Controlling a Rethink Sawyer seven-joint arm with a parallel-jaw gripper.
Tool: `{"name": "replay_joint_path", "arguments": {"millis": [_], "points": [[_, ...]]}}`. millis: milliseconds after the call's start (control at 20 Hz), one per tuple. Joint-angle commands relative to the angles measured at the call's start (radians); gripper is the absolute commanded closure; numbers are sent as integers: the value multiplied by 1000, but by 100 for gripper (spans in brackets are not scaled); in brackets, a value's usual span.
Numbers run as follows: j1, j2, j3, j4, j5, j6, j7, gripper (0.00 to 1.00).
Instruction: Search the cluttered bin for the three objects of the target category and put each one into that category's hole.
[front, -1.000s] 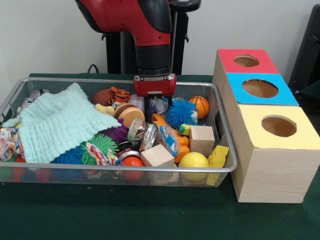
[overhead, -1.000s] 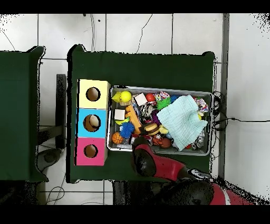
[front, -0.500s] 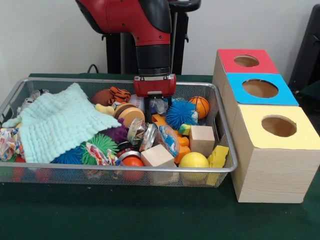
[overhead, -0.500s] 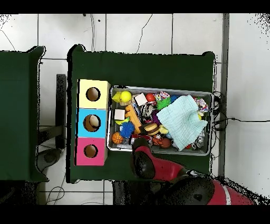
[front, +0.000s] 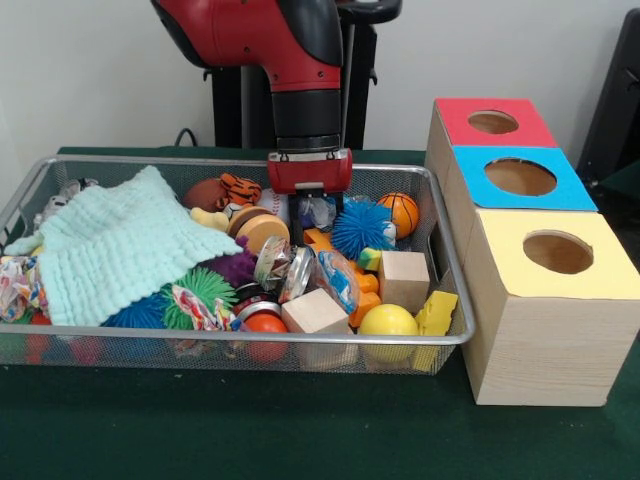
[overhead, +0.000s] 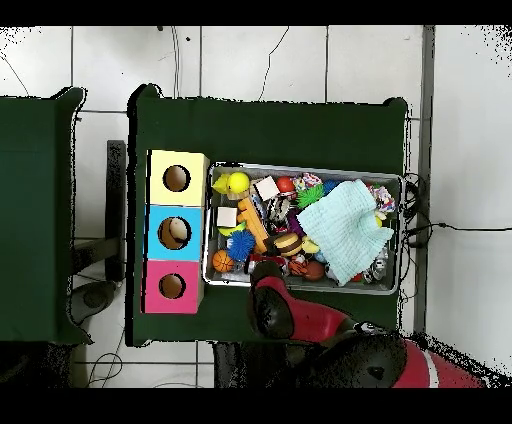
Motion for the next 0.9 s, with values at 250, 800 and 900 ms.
{"name": "replay_joint_path", "arguments": {"millis": [250, 800, 900], "points": [[48, 151, 0, 135, -22, 91, 222, 100], [16, 171, 9, 142, -25, 35, 245, 0], [23, 162, 9, 152, -1, 53, 246, 0]]}}
